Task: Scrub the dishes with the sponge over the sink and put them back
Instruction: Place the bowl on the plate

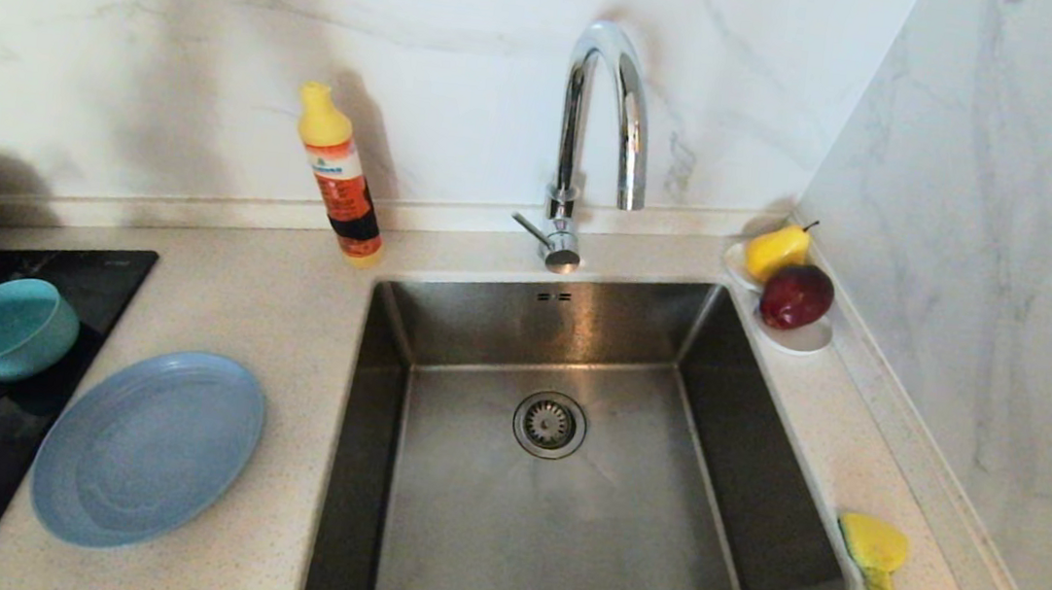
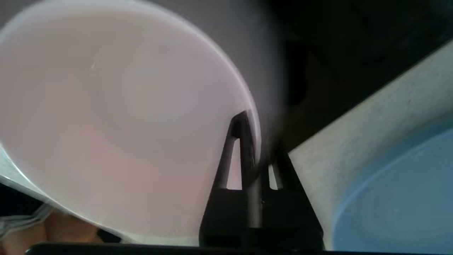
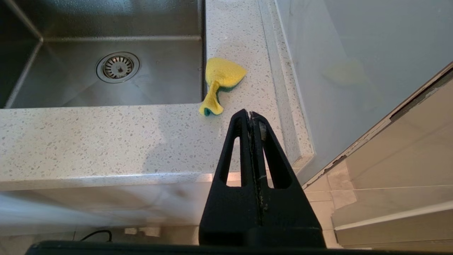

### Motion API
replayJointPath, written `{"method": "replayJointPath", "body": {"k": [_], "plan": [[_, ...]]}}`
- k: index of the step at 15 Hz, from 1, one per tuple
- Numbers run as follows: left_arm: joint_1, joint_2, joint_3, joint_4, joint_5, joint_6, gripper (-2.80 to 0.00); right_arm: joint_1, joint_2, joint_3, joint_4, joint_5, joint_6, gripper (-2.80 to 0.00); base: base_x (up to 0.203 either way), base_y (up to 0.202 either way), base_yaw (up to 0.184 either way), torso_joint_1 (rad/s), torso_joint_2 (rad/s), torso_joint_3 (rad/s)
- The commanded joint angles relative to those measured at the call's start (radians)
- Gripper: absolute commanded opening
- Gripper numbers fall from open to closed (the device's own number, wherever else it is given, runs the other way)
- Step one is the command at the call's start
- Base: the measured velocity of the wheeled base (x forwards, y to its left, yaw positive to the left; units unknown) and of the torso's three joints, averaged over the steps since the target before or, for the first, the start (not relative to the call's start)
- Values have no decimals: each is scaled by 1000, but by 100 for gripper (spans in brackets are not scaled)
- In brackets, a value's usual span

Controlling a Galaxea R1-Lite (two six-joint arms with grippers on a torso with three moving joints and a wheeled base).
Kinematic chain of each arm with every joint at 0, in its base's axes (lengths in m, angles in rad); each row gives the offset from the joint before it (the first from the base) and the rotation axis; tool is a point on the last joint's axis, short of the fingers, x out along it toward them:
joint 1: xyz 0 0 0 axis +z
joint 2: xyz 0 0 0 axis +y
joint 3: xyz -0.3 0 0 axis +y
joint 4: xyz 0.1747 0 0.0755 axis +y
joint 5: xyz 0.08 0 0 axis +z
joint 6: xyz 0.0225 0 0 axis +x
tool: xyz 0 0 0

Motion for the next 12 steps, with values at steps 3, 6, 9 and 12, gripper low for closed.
{"method": "replayJointPath", "body": {"k": [3, 6, 9, 12], "plan": [[10, 6, -7, -11, -3, -3, -280, 0, 1, 0, 0, 0, 0, -280, 0, 0, 0, 0, 0, 0], [13, -34, -8, -4, -5, -5, -280, 0, 1, 0, 0, 0, 0, -280, 0, 0, 0, 0, 0, 0], [11, -142, -21, 62, -12, -5, -280, 0, 1, 0, 0, 0, 0, -280, 0, 0, 0, 0, 0, 0], [-21, -274, -63, 188, -62, -6, -280, 0, 1, 0, 0, 0, 0, -280, 0, 0, 0, 0, 0, 0]]}}
